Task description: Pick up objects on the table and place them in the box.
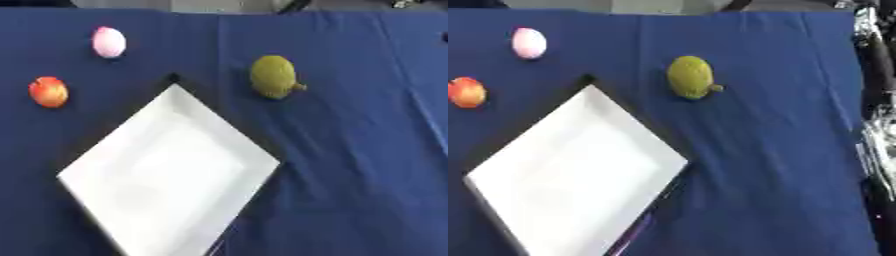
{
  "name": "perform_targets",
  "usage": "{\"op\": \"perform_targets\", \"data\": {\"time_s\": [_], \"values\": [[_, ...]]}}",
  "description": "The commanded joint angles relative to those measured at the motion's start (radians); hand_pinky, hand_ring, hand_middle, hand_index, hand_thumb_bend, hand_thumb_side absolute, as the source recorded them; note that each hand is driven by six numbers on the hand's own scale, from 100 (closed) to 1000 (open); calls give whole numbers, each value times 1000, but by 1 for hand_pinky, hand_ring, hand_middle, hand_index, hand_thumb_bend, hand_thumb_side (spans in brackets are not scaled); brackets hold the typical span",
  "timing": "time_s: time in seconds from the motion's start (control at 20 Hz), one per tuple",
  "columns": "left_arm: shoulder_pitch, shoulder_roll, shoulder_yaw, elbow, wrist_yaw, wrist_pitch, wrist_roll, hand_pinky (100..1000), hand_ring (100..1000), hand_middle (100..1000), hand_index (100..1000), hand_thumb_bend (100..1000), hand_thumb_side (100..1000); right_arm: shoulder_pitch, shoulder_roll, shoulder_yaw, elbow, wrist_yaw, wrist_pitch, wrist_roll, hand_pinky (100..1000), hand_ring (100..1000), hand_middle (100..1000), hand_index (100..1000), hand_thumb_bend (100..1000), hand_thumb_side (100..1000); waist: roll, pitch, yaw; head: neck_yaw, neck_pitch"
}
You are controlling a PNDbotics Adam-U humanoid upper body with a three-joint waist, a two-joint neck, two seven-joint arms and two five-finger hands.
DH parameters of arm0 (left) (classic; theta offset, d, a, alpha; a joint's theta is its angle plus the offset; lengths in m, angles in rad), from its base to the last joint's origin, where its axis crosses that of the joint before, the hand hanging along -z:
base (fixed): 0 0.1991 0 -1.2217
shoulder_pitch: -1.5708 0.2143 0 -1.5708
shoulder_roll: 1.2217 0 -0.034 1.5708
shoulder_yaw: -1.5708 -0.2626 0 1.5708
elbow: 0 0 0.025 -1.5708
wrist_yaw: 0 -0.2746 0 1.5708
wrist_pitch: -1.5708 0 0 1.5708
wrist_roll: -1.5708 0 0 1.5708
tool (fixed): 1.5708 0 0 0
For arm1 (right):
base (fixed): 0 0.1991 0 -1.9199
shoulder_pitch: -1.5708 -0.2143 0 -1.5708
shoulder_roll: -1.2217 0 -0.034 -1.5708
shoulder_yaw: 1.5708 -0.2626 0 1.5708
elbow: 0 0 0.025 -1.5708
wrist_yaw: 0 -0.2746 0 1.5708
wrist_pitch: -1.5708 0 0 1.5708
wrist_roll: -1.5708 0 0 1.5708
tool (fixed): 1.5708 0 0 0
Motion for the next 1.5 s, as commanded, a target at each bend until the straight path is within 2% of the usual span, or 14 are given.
{"op": "perform_targets", "data": {"time_s": [0.05, 0.55, 0.85, 1.15, 1.3, 1.4, 1.5], "values": [[-12, 34, 1, -9, -2, -2, 1, 773, 860, 661, 857, 474, 638, -10, -25, 1, -2, 3, -6, 2, 891, 926, 898, 916, 100, 655, -12, -11, 0, 3, -12], [-13, 33, 0, -10, -1, -2, 2, 772, 852, 648, 848, 475, 638, -10, -25, 4, 1, 2, -5, 4, 891, 918, 894, 915, 100, 656, -11, -10, 0, 2, -12], [-40, 44, 8, -25, -11, -4, 8, 774, 848, 643, 845, 475, 631, -8, -35, -12, -3, 5, -1, -9, 886, 885, 869, 903, 100, 650, -7, -3, 2, -10, -17], [-85, 189, -12, -2, -41, 27, -37, 782, 867, 680, 876, 501, 636, -2, -60, -15, 0, 1, 0, -25, 885, 880, 870, 903, 100, 649, 6, -8, 4, -10, -15], [-106, 266, -58, 36, -74, 67, -79, 790, 869, 687, 881, 524, 636, 5, -71, -11, 0, 2, 1, -24, 885, 878, 869, 902, 100, 651, 18, -9, 5, -18, -11], [-127, 400, -76, 70, -108, 117, -190, 798, 867, 694, 883, 533, 629, 8, -71, -10, 1, 4, 4, -23, 885, 877, 867, 901, 100, 651, 19, -10, 2, -15, -10], [-155, 517, -90, 87, -167, 152, -356, 807, 867, 713, 886, 528, 620, 14, -74, -10, 0, 7, 6, -23, 885, 876, 867, 901, 100, 651, 22, -11, 0, -15, -6]]}}
